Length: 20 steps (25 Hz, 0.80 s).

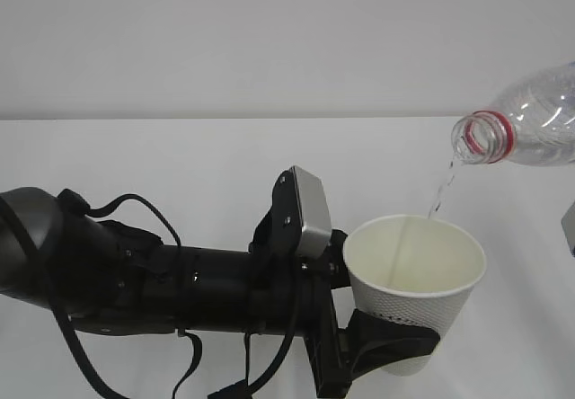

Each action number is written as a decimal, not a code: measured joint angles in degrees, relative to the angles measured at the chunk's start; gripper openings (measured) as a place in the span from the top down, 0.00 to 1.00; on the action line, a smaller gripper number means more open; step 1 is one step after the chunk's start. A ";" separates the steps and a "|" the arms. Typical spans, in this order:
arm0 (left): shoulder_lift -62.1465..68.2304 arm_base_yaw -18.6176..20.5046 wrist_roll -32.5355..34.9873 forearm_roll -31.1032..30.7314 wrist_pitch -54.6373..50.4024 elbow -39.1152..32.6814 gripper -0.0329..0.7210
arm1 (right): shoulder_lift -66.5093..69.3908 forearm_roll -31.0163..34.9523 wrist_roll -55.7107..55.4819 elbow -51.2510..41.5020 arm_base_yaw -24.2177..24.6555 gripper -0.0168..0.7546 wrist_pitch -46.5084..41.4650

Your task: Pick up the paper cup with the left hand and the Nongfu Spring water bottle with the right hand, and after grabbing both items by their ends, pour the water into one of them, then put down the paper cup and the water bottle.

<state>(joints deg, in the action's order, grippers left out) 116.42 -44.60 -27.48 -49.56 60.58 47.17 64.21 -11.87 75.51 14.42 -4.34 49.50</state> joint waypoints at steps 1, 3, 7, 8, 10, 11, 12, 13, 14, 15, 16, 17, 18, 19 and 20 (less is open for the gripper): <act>0.00 0.00 0.00 0.00 0.00 0.00 0.23 | 0.00 0.00 0.00 0.00 0.00 0.47 0.00; 0.00 0.00 0.00 0.00 0.00 0.00 0.23 | 0.00 0.00 0.00 0.00 0.00 0.47 0.26; 0.00 0.00 0.00 0.00 0.00 0.00 0.23 | 0.00 0.00 0.00 0.00 0.00 0.47 0.34; 0.00 0.00 0.00 0.00 0.00 0.00 0.23 | 0.00 0.00 0.02 0.00 0.00 0.47 0.34; 0.00 0.00 0.00 0.00 0.00 0.00 0.23 | 0.00 0.00 0.02 0.00 0.00 0.47 0.34; 0.00 0.00 0.00 0.00 0.00 0.00 0.23 | 0.00 0.00 0.02 0.00 0.00 0.47 0.48; 0.00 0.00 0.00 0.00 0.00 0.00 0.23 | 0.00 0.00 0.02 0.00 0.00 0.47 0.60; 0.00 0.00 0.00 0.00 0.00 0.00 0.23 | 0.00 0.00 0.02 0.00 0.00 0.47 0.60; 0.00 0.00 0.00 0.00 0.00 0.00 0.23 | 0.00 0.00 0.02 0.00 0.00 0.47 0.69; 0.00 0.00 0.00 0.00 0.00 0.00 0.23 | 0.00 0.00 0.02 0.00 0.00 0.47 0.69; 0.00 0.00 0.00 0.00 0.00 0.00 0.23 | 0.00 0.00 0.02 0.00 0.00 0.47 0.69; 0.00 0.00 0.00 0.00 0.00 0.00 0.23 | 0.00 0.00 0.02 0.00 0.00 0.47 0.71; 0.00 0.00 0.00 0.00 0.00 0.00 0.23 | 0.00 0.00 0.02 0.00 0.00 0.47 0.71; 0.00 0.00 0.00 0.00 0.00 0.00 0.23 | 0.00 0.00 0.02 0.00 0.00 0.47 0.71; 0.00 0.00 0.00 0.00 0.00 0.00 0.23 | 0.00 0.00 0.02 0.00 0.00 0.47 0.81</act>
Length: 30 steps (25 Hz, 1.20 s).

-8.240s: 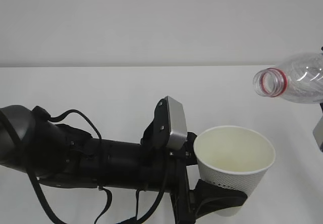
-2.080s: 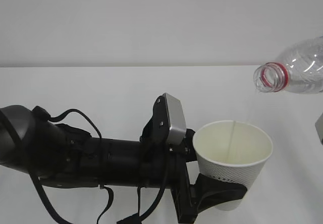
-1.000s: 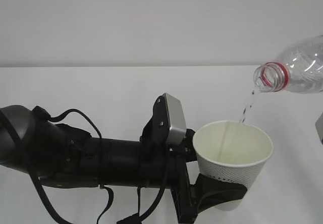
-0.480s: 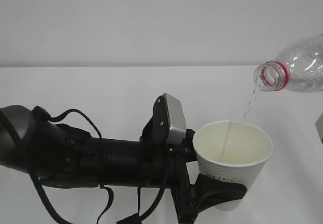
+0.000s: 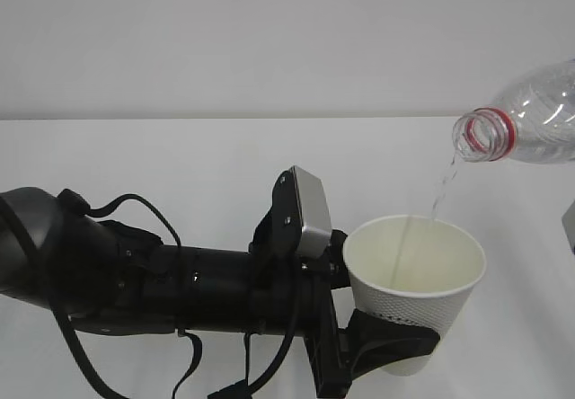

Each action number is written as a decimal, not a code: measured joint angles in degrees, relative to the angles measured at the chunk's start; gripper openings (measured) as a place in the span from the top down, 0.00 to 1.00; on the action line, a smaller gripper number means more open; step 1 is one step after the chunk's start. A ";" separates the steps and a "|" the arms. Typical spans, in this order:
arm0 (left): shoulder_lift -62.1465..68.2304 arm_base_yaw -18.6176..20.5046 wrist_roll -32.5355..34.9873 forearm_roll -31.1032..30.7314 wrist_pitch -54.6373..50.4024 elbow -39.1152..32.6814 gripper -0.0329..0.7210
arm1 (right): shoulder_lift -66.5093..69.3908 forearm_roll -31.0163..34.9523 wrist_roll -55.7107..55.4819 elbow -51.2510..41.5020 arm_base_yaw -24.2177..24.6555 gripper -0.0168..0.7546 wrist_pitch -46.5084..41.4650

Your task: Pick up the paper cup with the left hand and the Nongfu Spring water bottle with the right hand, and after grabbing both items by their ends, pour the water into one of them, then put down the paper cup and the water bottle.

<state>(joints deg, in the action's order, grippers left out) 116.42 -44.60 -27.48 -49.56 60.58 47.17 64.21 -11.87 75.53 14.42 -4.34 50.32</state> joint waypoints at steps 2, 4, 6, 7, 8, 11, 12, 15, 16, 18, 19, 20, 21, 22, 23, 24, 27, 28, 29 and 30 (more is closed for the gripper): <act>0.00 0.00 0.00 0.00 0.00 0.00 0.23 | 0.00 0.00 0.00 0.00 0.00 0.47 0.00; 0.00 0.00 0.00 0.00 0.00 0.00 0.23 | 0.00 0.00 0.00 0.00 0.00 0.47 0.00; 0.00 0.00 0.00 0.00 0.00 0.00 0.23 | 0.00 0.00 0.00 0.00 0.00 0.47 0.00; 0.00 0.00 0.00 0.00 0.00 0.00 0.23 | 0.00 0.00 0.00 0.00 0.00 0.47 0.10; 0.00 0.00 0.00 0.00 0.00 0.00 0.23 | 0.00 0.00 0.00 0.00 0.00 0.47 0.10; 0.00 0.00 0.00 0.00 0.00 0.00 0.23 | 0.00 0.00 0.00 0.00 0.00 0.47 0.10; 0.00 0.00 0.00 0.00 0.00 0.00 0.23 | 0.00 0.00 0.00 0.00 0.00 0.47 0.10; 0.00 0.00 0.00 0.00 0.00 0.00 0.23 | 0.00 0.00 0.00 0.00 0.00 0.47 0.10; 0.00 0.00 0.00 0.00 0.00 0.00 0.23 | 0.00 0.00 0.00 0.00 0.00 0.47 0.10; 0.00 0.00 0.00 0.00 0.00 0.00 0.23 | 0.00 0.00 0.00 0.00 0.00 0.47 0.22; 0.00 0.00 0.00 0.00 0.00 0.00 0.23 | 0.00 0.00 0.00 0.00 0.00 0.47 0.22; 0.00 0.00 0.00 0.00 0.00 0.00 0.23 | 0.00 0.00 0.00 0.00 0.00 0.47 0.22; 0.00 0.00 0.00 0.00 0.00 0.00 0.23 | 0.00 0.00 0.00 0.00 0.00 0.47 0.22; 0.00 0.00 0.00 0.00 0.00 0.00 0.23 | 0.00 0.00 0.00 0.00 0.00 0.47 0.22; 0.00 0.00 0.00 0.00 0.00 0.00 0.23 | 0.00 0.00 0.00 0.00 0.00 0.47 0.22; 0.00 0.00 0.00 0.00 0.00 0.00 0.23 | 0.00 0.00 0.00 0.00 0.00 0.47 0.22; 0.00 0.00 0.00 0.00 0.00 0.00 0.23 | 0.00 0.00 0.00 0.00 0.00 0.47 0.29; 0.00 0.00 0.00 0.00 0.00 0.00 0.23 | 0.00 0.00 0.00 0.00 0.00 0.47 0.29; 0.00 0.00 0.00 0.00 0.00 0.00 0.23 | 0.00 0.00 0.00 0.00 0.00 0.48 0.29; 0.00 0.00 0.00 0.00 0.00 0.00 0.23 | 0.00 0.00 0.00 0.00 0.00 0.48 0.29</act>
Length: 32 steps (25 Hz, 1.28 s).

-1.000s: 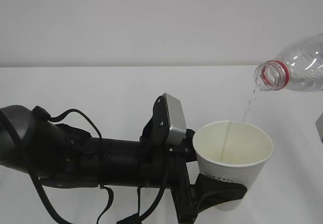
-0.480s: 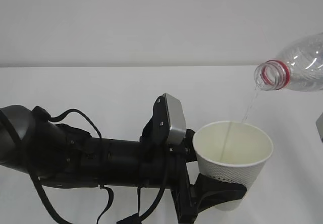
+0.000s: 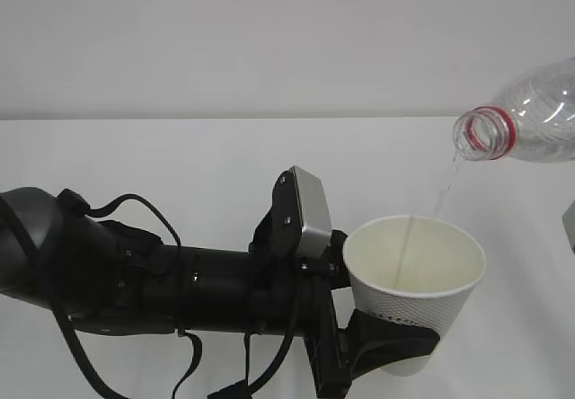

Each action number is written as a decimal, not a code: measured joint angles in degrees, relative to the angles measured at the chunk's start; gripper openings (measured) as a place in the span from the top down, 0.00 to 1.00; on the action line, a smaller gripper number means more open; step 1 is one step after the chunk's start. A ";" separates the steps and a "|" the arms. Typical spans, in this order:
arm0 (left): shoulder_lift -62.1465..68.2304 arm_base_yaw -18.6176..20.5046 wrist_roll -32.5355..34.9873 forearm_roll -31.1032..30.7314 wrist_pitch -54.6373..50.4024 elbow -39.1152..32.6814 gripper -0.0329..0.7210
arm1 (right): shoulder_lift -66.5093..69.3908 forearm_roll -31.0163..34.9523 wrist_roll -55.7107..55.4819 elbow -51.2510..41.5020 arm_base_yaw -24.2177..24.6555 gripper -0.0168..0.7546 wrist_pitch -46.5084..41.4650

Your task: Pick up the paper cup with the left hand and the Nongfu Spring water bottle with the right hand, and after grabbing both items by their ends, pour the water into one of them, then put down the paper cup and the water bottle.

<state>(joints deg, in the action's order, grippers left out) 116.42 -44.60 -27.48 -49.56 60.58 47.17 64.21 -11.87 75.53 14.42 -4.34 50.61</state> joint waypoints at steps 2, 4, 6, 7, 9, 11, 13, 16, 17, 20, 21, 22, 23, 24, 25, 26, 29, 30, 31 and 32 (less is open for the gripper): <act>0.00 0.00 0.00 0.00 0.00 0.00 0.23 | 0.00 0.00 0.00 0.00 0.00 0.48 0.00; 0.00 0.00 0.00 0.00 0.00 0.00 0.23 | 0.00 0.00 0.00 0.00 0.00 0.48 0.00; 0.00 0.00 0.00 -0.20 0.00 0.00 0.23 | 0.00 0.00 0.00 0.00 0.00 0.48 0.00; 0.00 0.00 0.00 -0.20 0.00 0.00 0.23 | 0.00 0.00 0.00 0.00 0.00 0.48 0.00; 0.00 0.00 0.00 -0.22 0.00 0.00 0.23 | 0.00 0.00 0.00 0.00 0.00 0.48 0.05; 0.00 0.00 0.00 -0.32 0.00 0.00 0.23 | 0.00 0.00 0.00 0.00 0.00 0.48 0.05; 0.00 0.00 0.00 -0.32 0.00 0.00 0.23 | 0.00 0.05 0.00 0.00 0.00 0.48 0.05; 0.00 0.00 0.00 -0.32 0.00 0.00 0.23 | 0.00 0.05 0.00 0.00 0.00 0.48 0.05; 0.00 0.00 0.00 -0.32 0.00 0.00 0.23 | 0.00 0.05 0.00 0.00 0.00 0.48 0.05; 0.00 0.00 0.00 -0.32 0.00 0.00 0.23 | 0.00 0.05 0.00 0.00 0.00 0.48 0.05; 0.00 0.00 0.00 -0.32 0.00 0.00 0.23 | 0.00 0.05 0.00 0.00 0.00 0.48 0.05; 0.00 0.00 0.00 -0.32 0.00 0.00 0.23 | 0.00 0.05 0.00 0.00 0.00 0.48 0.05; 0.00 0.00 0.00 -0.32 0.00 0.00 0.23 | 0.00 0.05 0.00 0.00 0.00 0.48 0.05; 0.00 0.00 0.00 -0.32 0.00 0.00 0.23 | 0.00 0.05 0.00 0.00 0.00 0.48 0.05; 0.00 0.00 0.00 -0.32 0.00 0.00 0.23 | 0.00 0.05 0.00 0.00 0.00 0.48 0.05; 0.00 0.00 0.00 -0.32 0.00 0.00 0.23 | 0.00 0.05 0.00 0.00 0.00 0.48 0.28; 0.00 0.00 0.00 -0.32 0.00 0.00 0.23 | 0.00 0.05 0.00 0.00 0.00 0.48 0.98; 0.00 0.00 0.00 -0.32 0.00 0.00 0.23 | 0.00 0.05 0.00 0.03 0.00 0.48 0.98; 0.00 0.00 0.00 -0.32 0.00 0.00 0.23 | 0.00 0.05 0.00 0.03 0.00 0.48 0.98; 0.00 0.00 0.00 -0.32 0.00 0.00 0.23 | 0.00 0.05 0.00 0.03 0.00 0.48 0.98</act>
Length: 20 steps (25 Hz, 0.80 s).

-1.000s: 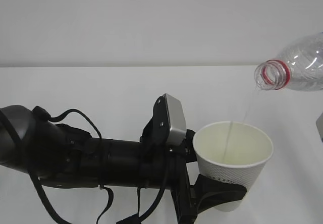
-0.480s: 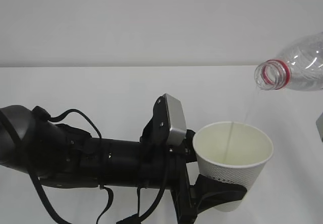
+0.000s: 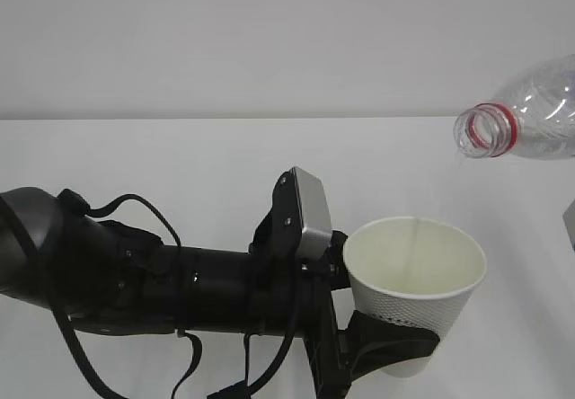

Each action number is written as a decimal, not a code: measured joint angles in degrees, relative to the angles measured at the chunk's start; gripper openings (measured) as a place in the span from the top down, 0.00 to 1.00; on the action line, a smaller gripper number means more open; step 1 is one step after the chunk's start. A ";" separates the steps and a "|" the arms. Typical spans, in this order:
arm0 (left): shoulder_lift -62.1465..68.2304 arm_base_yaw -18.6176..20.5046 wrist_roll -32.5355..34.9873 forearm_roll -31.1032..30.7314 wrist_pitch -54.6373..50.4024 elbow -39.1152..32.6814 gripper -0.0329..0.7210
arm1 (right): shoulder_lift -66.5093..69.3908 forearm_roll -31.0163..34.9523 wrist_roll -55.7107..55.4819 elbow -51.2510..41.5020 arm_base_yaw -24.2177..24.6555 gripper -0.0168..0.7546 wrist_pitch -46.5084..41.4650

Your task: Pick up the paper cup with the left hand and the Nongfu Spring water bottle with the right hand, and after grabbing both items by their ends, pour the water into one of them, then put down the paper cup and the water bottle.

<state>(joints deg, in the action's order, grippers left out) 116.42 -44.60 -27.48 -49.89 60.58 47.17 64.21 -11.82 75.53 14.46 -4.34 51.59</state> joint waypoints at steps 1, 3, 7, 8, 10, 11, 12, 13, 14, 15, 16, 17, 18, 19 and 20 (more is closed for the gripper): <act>0.00 0.00 0.00 0.00 0.00 0.00 0.23 | 0.00 0.00 0.00 0.00 0.00 0.48 0.00; 0.00 0.00 0.00 0.00 0.00 0.00 0.23 | 0.00 0.00 0.00 0.00 0.00 0.48 0.00; 0.00 0.00 0.00 0.11 0.00 0.00 0.23 | 0.00 0.00 0.00 0.00 0.00 0.48 0.00; 0.00 0.00 0.00 0.11 0.00 0.00 0.23 | 0.00 0.00 0.00 0.00 0.00 0.48 0.00; 0.00 0.00 0.00 0.22 0.00 0.00 0.23 | 0.00 0.00 0.00 0.00 0.00 0.48 0.00; 0.00 0.00 0.00 0.22 0.00 0.00 0.23 | 0.00 0.00 0.00 0.00 0.00 0.48 0.00; 0.00 0.00 0.00 0.22 0.00 0.00 0.23 | 0.00 0.00 0.00 0.00 0.00 0.48 0.00; 0.00 0.00 0.00 0.22 0.00 0.00 0.23 | 0.00 0.00 0.00 0.00 0.00 0.48 0.00; 0.00 0.00 0.00 0.22 0.00 0.00 0.23 | 0.00 0.15 0.00 0.00 0.00 0.48 0.00; 0.00 0.00 0.00 0.22 0.00 0.00 0.23 | 0.00 0.34 0.00 0.00 0.00 0.48 0.00; 0.00 0.00 0.00 0.22 0.00 0.00 0.23 | 0.00 0.37 0.00 0.00 0.00 0.48 0.09; 0.00 0.00 0.00 0.22 0.00 0.00 0.23 | 0.00 0.43 0.00 0.00 0.00 0.48 0.09; 0.00 0.00 0.00 0.22 0.00 0.00 0.23 | 0.00 0.43 0.00 0.00 0.00 0.48 0.09; 0.00 0.00 0.00 0.22 0.00 0.00 0.23 | 0.00 0.52 0.00 0.00 0.00 0.48 0.11; 0.00 0.00 0.00 0.22 0.00 0.00 0.23 | 0.00 0.57 0.00 0.00 0.00 0.48 0.11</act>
<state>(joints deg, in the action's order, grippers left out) 116.42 -44.60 -27.48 -49.67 60.58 47.17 64.21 -11.25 75.53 14.46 -4.34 51.70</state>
